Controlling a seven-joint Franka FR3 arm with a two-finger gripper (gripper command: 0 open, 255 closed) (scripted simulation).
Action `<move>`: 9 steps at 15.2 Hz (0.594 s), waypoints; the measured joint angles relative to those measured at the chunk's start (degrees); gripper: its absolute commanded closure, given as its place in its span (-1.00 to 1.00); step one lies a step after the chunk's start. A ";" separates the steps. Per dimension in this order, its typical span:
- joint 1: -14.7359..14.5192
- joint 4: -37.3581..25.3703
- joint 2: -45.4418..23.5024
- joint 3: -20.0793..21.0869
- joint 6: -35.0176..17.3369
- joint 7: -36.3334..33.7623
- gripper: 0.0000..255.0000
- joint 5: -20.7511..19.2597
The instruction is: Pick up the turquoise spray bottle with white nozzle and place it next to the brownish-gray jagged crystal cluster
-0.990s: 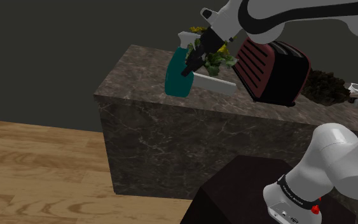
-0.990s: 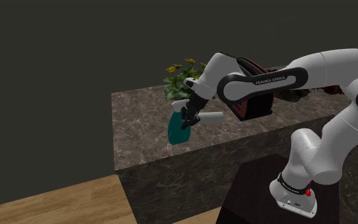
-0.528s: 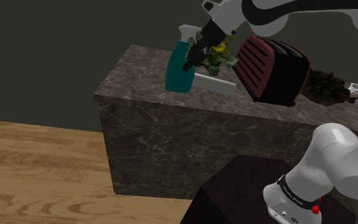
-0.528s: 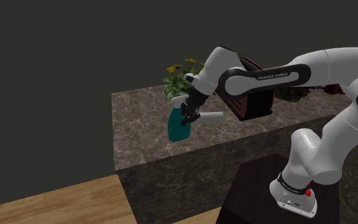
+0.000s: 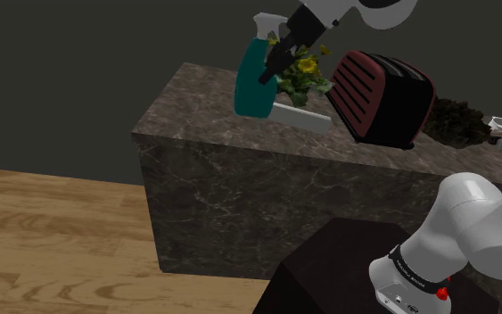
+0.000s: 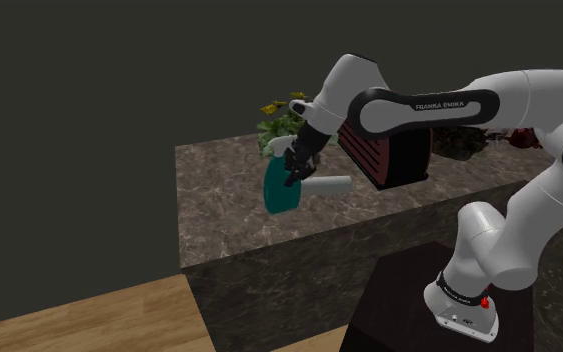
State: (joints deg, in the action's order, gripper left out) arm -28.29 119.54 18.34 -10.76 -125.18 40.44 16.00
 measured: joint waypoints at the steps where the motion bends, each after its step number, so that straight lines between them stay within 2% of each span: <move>1: 0.01 -0.55 0.06 0.06 0.57 -0.25 1.00 -0.12; 9: 0.17 -7.26 -0.56 -0.01 6.54 -1.87 1.00 -0.92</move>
State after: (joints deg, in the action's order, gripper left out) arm -28.12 112.27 17.78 -10.77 -118.64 38.56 15.08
